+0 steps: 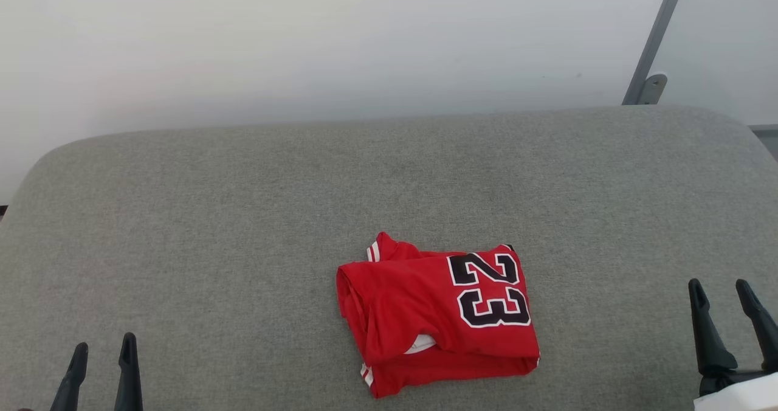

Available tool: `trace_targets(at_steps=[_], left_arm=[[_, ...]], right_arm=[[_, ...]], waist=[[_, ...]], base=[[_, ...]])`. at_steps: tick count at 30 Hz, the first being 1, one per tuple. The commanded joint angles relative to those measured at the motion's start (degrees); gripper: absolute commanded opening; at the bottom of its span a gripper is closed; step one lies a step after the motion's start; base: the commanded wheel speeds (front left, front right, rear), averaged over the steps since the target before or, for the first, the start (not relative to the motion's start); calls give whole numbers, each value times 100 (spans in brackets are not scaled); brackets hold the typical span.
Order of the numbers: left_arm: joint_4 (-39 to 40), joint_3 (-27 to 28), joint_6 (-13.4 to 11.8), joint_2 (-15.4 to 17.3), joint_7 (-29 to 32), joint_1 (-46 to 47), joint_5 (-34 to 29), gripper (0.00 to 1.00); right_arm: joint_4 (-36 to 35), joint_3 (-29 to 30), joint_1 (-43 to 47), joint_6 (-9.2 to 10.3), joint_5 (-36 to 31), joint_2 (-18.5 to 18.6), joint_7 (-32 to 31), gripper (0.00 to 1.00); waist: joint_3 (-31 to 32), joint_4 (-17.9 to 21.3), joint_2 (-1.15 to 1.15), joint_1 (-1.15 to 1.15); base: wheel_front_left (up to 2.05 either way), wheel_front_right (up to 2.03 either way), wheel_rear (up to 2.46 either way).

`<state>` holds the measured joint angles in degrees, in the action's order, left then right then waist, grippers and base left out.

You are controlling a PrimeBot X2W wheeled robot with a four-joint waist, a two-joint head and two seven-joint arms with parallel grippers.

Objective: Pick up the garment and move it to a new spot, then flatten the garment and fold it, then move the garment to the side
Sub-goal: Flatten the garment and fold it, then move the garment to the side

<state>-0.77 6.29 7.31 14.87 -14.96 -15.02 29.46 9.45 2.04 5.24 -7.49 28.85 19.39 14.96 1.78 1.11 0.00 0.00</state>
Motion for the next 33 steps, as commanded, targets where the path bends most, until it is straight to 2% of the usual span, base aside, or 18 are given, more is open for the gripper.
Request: trace_targets(at_steps=[1, 10, 17, 24, 33], left_arm=[[-5, -17, 20, 24, -29, 5, 81, 100], [-12, -64, 20, 42, -28, 47, 67, 100], [25, -106, 19, 6, -29, 83, 78, 100], [63, -150, 20, -23, -28, 53, 132, 100], [-18, -401, 20, 18, -28, 258, 237, 100]], right_arm=[[-46, 8, 46, 0, -46, -36, 22, 100], [-13, -80, 71, 0, -49, -75, 22, 100], [239, -445, -144, 0, 244, 36, -87, 100], [188, -1250, -680, 0, 751, 362, -1084, 100], [103, -2122, -1442, 1, 1364, 861, -2723, 100]], waist=[[-3, -13, 0, 0], [5, -33, 0, 0], [-22, -112, 0, 0], [-111, -247, 0, 0], [-373, -573, 0, 0]], base=[[0, 0, 0], [0, 0, 0], [0, 0, 0], [0, 0, 0], [0, 0, 0]])
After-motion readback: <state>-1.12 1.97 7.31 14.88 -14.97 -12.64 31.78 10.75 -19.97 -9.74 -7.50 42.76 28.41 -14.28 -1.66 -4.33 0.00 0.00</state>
